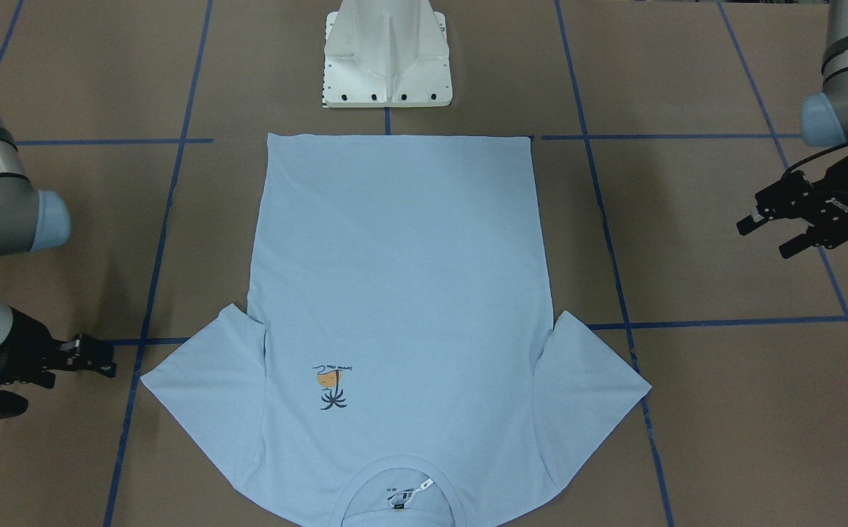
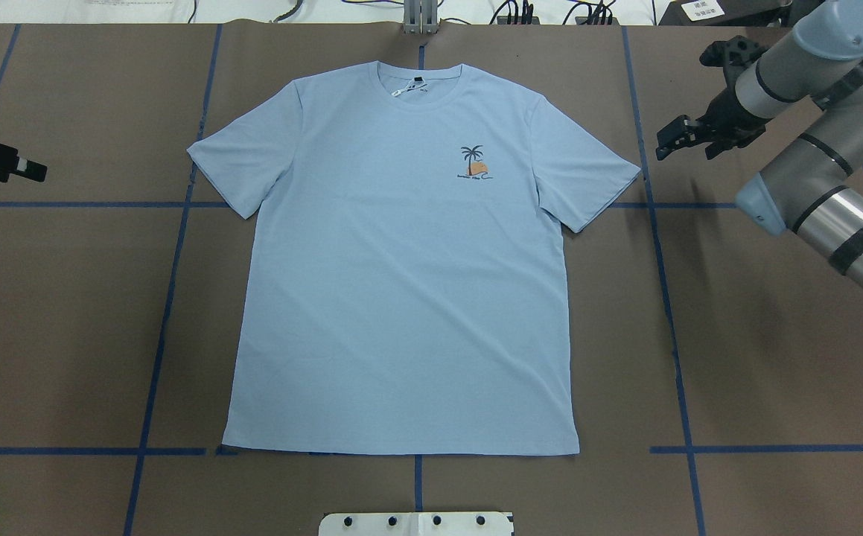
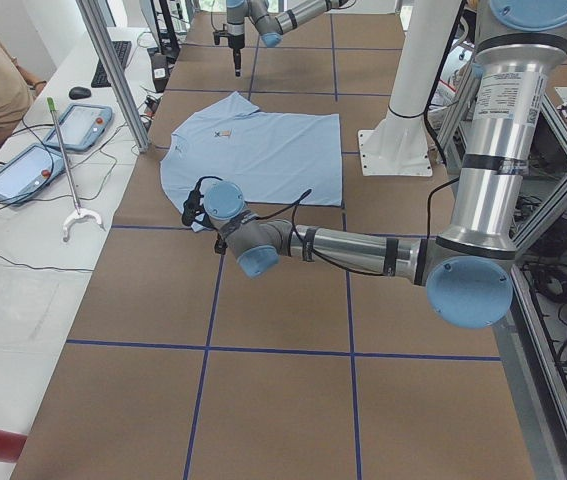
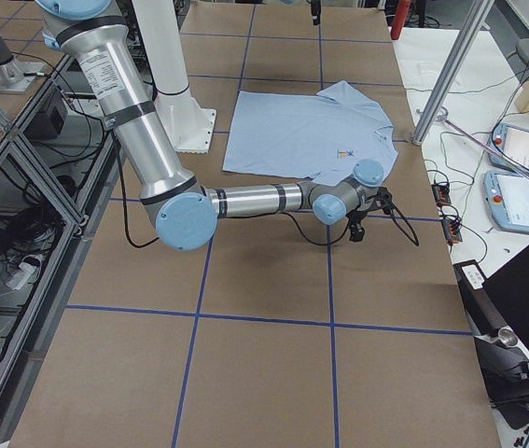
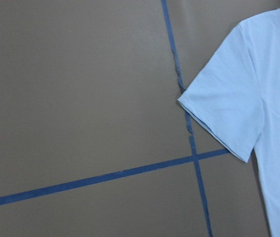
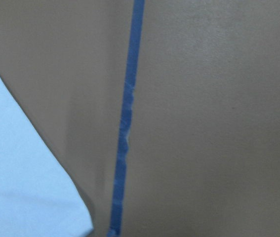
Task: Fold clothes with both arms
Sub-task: 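Move the right gripper toward the shirt's shoulder near the palm print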
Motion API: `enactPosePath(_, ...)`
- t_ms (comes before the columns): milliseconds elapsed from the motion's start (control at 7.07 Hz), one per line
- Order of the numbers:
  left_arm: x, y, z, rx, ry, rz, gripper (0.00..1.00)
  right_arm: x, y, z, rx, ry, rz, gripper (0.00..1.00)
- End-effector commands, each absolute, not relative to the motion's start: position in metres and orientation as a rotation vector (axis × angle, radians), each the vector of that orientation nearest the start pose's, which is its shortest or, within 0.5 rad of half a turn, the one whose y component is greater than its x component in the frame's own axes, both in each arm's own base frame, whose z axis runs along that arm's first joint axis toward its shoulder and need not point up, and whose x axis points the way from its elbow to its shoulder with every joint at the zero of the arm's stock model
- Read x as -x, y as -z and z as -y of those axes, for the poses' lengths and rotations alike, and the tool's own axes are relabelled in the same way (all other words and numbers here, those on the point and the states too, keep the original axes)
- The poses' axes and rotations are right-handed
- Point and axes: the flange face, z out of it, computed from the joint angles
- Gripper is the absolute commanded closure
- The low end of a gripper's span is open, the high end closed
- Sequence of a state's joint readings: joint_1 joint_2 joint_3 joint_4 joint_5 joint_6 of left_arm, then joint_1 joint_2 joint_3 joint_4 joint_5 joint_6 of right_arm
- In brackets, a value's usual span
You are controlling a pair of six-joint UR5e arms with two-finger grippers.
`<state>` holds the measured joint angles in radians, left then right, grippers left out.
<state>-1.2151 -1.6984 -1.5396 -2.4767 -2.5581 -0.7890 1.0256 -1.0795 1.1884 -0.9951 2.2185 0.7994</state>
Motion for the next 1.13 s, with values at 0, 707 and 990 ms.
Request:
enactPosePath(0, -0.161, -0.480, 0.524, -0.271, -0.141, -1.258, 0.00, 0.353, -0.475, 0.641, -0.140, -0.110, 0.890, 0.00)
enactPosePath(707, -0.160, -0.481, 0.514, -0.303, -0.167, -1.273, 0.00, 0.368, -0.477, 0.636, -0.150, -0.120, 0.866, 0.70)
enactPosePath(990, -0.154, -0.495, 0.499, -0.318, -0.177, -1.279, 0.00, 0.370, -0.475, 0.635, -0.153, -0.115, 0.869, 1.00)
